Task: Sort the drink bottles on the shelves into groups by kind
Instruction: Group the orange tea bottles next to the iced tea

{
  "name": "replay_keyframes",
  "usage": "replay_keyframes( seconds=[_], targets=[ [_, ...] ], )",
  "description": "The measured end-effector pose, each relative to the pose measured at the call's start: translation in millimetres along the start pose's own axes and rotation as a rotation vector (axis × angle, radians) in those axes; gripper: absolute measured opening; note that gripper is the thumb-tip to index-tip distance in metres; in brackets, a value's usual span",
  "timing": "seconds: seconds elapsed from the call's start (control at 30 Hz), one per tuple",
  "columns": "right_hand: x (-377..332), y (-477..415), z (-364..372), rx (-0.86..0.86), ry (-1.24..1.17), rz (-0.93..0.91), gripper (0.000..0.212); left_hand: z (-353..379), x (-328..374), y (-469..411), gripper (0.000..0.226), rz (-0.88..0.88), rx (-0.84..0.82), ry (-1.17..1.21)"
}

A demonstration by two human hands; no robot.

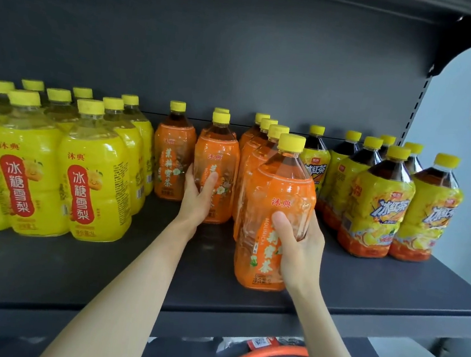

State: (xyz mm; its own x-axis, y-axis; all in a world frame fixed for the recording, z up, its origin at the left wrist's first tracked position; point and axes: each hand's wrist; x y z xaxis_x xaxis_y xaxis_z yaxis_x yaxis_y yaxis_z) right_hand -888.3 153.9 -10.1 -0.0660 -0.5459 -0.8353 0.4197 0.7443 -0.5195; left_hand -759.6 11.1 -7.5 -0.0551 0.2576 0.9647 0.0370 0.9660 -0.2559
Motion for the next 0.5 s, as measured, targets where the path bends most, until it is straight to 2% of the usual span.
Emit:
replay_keyframes(
  seconds=[0.13,0.3,0.37,0.47,0.5],
  targets=[
    [0,0,0,0.001,0.01,-0.001,0.054,-2,2,1,0.075,0.0,-0.015,-0.013],
    [1,0,0,0.013,0.006,-0.018,0.054,-9,12,13,0.075,-0.106,0.038,-0.121],
    [1,2,1,0.03,0.0,-0.027,0.054,-14,17,31,0.064,-0.084,0.078,-0.119],
    [1,5,6,0.052,-0.038,-0.03,0.049,-21,23,70,0.036,0.056,0.112,-0.062],
    [0,7,10,0.057,-0.05,-0.022,0.044,-23,26,83,0.033,0.096,0.091,-0.04]
  ],
)
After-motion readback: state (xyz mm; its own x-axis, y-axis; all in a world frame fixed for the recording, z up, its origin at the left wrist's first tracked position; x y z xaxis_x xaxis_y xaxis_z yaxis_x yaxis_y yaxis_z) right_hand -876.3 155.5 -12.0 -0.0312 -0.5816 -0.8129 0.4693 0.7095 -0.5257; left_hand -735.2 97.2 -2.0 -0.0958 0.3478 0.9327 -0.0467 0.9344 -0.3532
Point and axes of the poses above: each hand's wrist, its own y-axis away from the middle knuckle, its own z-axis out of the palm, x = y × z, and after that the axes turned 6 degrees about -y, right-handed
